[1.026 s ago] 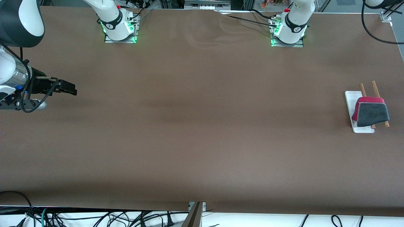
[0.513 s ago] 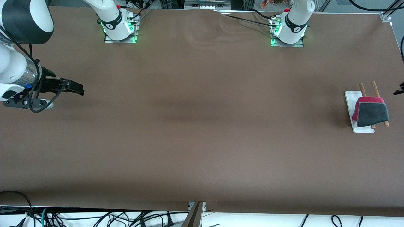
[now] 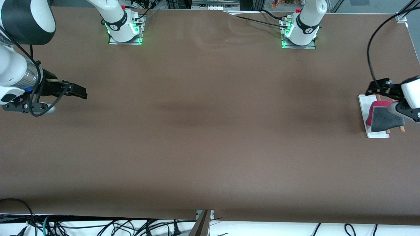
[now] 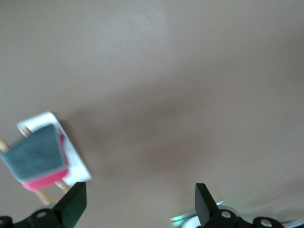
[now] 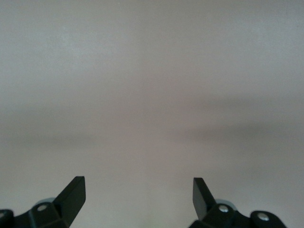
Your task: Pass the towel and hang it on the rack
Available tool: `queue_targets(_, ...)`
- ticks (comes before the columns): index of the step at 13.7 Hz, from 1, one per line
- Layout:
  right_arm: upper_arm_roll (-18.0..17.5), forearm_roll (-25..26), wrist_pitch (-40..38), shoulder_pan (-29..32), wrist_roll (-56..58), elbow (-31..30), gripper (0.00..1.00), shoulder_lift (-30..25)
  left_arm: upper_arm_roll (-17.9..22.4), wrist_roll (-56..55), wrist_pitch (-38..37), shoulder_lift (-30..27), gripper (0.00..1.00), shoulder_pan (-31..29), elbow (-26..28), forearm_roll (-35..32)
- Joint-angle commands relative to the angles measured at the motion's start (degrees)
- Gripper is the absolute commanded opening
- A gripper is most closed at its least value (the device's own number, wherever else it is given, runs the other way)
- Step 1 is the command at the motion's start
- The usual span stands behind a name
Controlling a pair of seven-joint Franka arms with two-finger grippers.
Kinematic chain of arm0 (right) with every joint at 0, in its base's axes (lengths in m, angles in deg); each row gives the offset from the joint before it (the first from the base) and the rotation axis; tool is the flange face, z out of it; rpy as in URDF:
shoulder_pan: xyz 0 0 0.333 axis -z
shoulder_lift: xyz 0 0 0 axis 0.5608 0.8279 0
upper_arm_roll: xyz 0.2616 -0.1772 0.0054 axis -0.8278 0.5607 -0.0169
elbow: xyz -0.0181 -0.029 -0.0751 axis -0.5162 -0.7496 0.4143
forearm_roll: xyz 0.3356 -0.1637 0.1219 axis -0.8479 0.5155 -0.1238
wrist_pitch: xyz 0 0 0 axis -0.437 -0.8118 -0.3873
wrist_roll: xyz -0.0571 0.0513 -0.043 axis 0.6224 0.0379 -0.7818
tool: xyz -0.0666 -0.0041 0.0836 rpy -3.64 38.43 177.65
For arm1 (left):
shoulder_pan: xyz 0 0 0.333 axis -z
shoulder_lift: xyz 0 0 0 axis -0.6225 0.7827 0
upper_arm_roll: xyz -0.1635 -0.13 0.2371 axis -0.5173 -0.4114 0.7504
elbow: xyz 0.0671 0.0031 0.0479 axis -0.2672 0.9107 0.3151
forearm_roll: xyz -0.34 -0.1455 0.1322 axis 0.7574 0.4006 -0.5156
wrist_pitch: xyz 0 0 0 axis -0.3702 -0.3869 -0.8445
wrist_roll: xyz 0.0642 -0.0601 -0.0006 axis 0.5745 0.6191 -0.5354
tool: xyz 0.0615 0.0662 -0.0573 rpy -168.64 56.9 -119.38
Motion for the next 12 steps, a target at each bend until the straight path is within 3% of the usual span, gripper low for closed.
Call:
queue_targets(1,-0.4,0.9,-0.2,-0.1,-1.0,0.3,1.00,-0.8,-4.8,-15.1,8.9,-12.1,1.00,-0.2,17.0,0.6)
queue_targets(5,-0.4,0.8,-0.2,-0.1,-1.2,0.6,1.00,-0.8,-6.3,-19.0,24.1,-19.6,1.00,0.4,29.1,1.1)
queue_targets(12,-0.6,0.6,-0.6,-0.5,-1.4,1.0,1.00,-0.8,-4.0,-19.1,23.8,-19.6,1.00,3.0,28.9,1.1)
